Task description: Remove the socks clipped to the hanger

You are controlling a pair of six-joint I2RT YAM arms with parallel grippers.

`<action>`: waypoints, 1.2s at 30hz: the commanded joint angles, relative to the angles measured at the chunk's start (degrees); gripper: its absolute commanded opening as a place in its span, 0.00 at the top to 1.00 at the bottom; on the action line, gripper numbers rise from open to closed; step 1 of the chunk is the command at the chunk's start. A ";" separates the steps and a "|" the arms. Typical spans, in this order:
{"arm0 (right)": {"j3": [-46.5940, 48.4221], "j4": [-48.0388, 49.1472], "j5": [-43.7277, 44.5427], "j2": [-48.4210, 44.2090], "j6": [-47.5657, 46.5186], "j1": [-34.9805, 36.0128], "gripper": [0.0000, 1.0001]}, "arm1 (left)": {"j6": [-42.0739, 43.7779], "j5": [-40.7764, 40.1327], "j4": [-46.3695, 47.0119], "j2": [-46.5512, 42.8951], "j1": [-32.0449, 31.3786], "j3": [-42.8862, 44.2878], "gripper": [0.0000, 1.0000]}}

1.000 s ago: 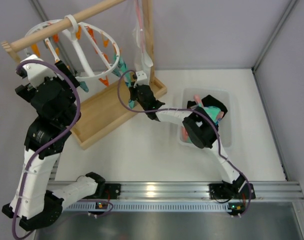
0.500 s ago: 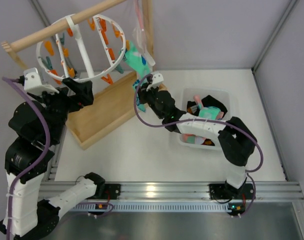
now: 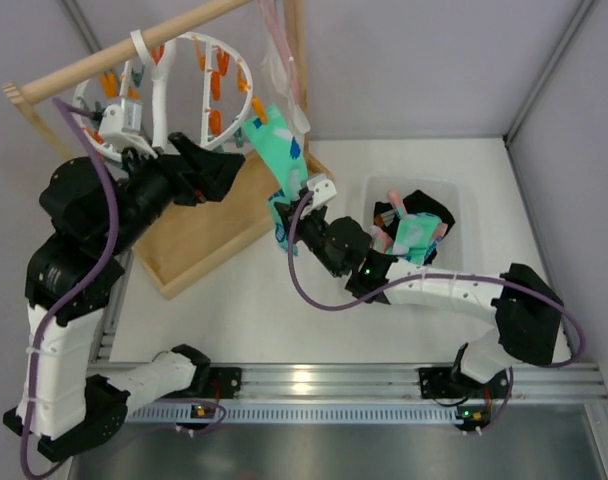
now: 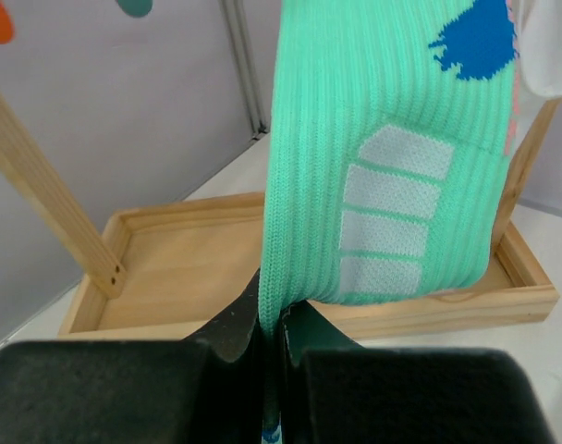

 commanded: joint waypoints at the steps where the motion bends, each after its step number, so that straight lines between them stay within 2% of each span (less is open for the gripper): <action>1: -1.18 -0.04 4.37 -5.42 -3.56 4.49 1.00 | -4.33 6.33 0.86 5.97 -0.05 3.51 0.01; 10: 0.93 -2.42 19.92 -4.47 -14.44 16.10 1.00 | -9.77 2.91 -0.19 14.76 -0.66 8.89 0.01; 16: 2.95 1.70 23.53 -0.78 -23.41 21.02 1.00 | -10.22 -12.20 -8.60 17.58 -5.58 12.66 0.01; 17: 3.65 2.24 23.45 0.27 -24.47 21.64 1.00 | -10.57 -16.48 -10.02 17.76 -6.02 12.93 0.01; 23: 8.48 3.12 20.11 5.89 -30.71 24.55 1.00 | -11.71 -25.56 -20.57 17.41 -7.79 15.21 0.01; 30: 16.48 1.98 17.56 14.34 -36.42 26.48 1.00 | -13.20 -29.96 -30.23 17.93 -7.87 16.62 0.02; 36: 21.84 1.45 16.15 20.23 -39.07 27.71 1.00 | -13.91 -35.23 -34.46 18.73 -7.87 18.29 0.04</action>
